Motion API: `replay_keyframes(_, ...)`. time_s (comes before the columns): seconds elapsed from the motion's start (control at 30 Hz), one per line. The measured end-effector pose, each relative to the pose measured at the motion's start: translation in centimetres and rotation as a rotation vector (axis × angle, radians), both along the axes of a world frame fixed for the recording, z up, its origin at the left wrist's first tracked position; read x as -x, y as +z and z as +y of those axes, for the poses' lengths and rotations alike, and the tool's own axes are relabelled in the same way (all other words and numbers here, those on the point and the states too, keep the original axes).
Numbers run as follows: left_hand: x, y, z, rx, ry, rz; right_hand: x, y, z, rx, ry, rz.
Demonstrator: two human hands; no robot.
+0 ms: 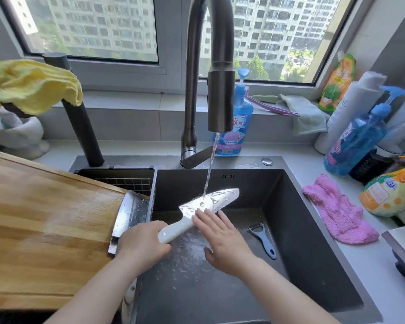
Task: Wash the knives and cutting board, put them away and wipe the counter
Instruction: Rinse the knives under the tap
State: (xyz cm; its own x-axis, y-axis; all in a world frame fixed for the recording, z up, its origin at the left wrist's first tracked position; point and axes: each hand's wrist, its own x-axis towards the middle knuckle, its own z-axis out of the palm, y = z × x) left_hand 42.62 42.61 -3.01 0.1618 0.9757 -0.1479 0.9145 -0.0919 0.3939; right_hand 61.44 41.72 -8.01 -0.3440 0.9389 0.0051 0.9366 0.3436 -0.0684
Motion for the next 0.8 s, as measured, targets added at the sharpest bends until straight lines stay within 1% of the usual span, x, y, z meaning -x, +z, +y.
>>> replay_keyframes(0.07, 0.6, 0.0, 0.1, -0.021, -0.003, 0.022, -0.9, 0.3, 1.5, -0.014, -0.036, 0.055)
replay_keyframes(0.1, 0.8, 0.0, 0.1, -0.022, -0.006, 0.029, -1.3, 0.2, 2.4, 0.0, -0.088, 0.019)
replay_keyframes(0.13, 0.8, -0.1, 0.2, -0.019, -0.006, 0.031, -1.1, 0.3, 2.8, 0.035, -0.112, 0.046)
replay_keyframes(0.2, 0.6, -0.4, 0.5, -0.009, 0.007, 0.014, 0.1, 0.1, 2.9, -0.006, -0.06, 0.087)
replay_keyframes(0.23, 0.5, -0.6, 0.7, -0.005, 0.017, 0.006, 0.8, 0.0, 2.7, 0.045, -0.026, 0.075)
replay_keyframes(0.27, 0.4, -0.8, 0.9, -0.007, 0.021, 0.002, 1.4, -0.4, 2.9, 0.04, 0.003, 0.04)
replay_keyframes(0.33, 0.3, -1.2, 1.2, -0.01, 0.019, -0.007, 1.6, -0.9, 3.3, 0.003, 0.008, 0.035)
replay_keyframes(0.4, 0.4, -1.5, 1.2, 0.005, 0.005, -0.013, 0.7, -0.1, 4.3, 0.045, -0.06, 0.101)
replay_keyframes(0.47, 0.3, -1.8, 1.0, 0.019, -0.015, -0.017, 0.0, -0.1, 4.9, 0.093, -0.163, 0.051)
replay_keyframes(0.5, 0.1, -1.9, 0.9, 0.021, -0.017, -0.024, 0.0, -0.6, 5.0, 0.029, -0.16, 0.072)
replay_keyframes(0.53, -0.1, -1.9, 0.9, 0.02, -0.009, -0.036, 0.6, -0.6, 4.6, -0.034, -0.108, 0.059)
replay_keyframes(0.57, -0.3, -1.9, 0.9, 0.014, 0.002, -0.045, 1.1, -0.8, 4.3, -0.02, -0.056, 0.044)
replay_keyframes(0.6, -0.4, -1.9, 1.0, 0.003, 0.009, -0.046, 1.3, -1.6, 4.1, -0.064, 0.002, 0.022)
replay_keyframes(0.63, -0.5, -1.9, 1.1, -0.005, 0.007, -0.038, 1.2, -2.2, 4.1, -0.061, 0.026, 0.008)
replay_keyframes(0.67, -0.5, -1.9, 1.1, -0.006, 0.003, -0.031, 0.8, -2.2, 4.1, -0.058, 0.002, 0.004)
replay_keyframes(0.7, -0.4, -1.9, 1.1, -0.004, -0.001, -0.032, 0.1, -1.8, 4.0, -0.01, -0.066, 0.018)
replay_keyframes(0.77, -0.1, -2.0, 0.9, 0.008, -0.004, -0.044, -2.2, -1.2, 4.4, -0.019, -0.216, 0.022)
replay_keyframes(0.8, -0.1, -2.0, 0.8, 0.015, -0.005, -0.047, -3.1, -1.4, 4.6, -0.027, -0.265, -0.02)
